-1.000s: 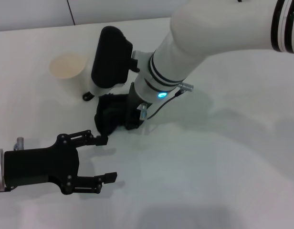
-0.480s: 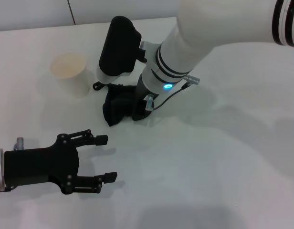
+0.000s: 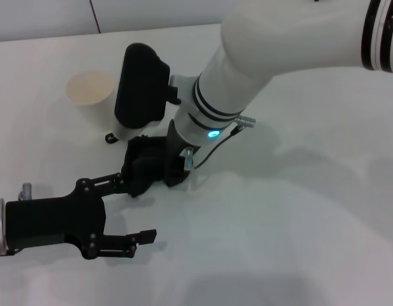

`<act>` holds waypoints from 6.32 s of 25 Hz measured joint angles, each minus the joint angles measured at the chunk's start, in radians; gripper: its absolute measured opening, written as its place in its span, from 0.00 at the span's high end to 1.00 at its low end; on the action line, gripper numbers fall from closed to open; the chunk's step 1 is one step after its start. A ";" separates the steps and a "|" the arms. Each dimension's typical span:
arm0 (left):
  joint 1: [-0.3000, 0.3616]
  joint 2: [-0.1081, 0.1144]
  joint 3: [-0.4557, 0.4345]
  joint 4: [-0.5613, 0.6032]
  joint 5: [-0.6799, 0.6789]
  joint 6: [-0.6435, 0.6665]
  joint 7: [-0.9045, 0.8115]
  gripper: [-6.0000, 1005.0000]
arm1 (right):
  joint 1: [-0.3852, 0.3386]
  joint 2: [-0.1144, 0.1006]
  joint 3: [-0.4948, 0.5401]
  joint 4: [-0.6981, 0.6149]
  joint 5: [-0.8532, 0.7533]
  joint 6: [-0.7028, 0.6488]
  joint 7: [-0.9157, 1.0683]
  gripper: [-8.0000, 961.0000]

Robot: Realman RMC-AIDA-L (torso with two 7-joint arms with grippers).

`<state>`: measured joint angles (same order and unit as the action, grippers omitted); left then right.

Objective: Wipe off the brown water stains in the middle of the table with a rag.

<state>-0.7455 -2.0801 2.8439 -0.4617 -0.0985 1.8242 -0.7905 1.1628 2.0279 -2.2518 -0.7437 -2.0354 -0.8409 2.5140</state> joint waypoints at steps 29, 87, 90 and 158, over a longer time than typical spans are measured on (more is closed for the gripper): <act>0.012 0.001 0.000 -0.007 -0.023 -0.002 0.001 0.14 | -0.094 -0.010 0.181 -0.091 -0.140 -0.090 -0.002 0.88; 0.020 0.007 0.000 -0.019 -0.080 -0.001 -0.013 0.14 | -0.640 -0.016 0.911 -0.370 -0.151 -0.586 -0.495 0.82; 0.022 0.006 0.000 -0.024 -0.080 -0.001 -0.013 0.14 | -0.653 -0.015 0.913 -0.370 -0.109 -0.583 -0.532 0.73; 0.143 0.050 0.002 -0.141 -0.090 0.178 -0.063 0.15 | -0.783 -0.031 1.396 -0.116 0.169 -0.960 -1.174 0.48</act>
<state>-0.6024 -2.0299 2.8456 -0.6029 -0.1883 2.0021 -0.8535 0.3803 1.9971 -0.8559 -0.8594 -1.8668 -1.8012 1.3399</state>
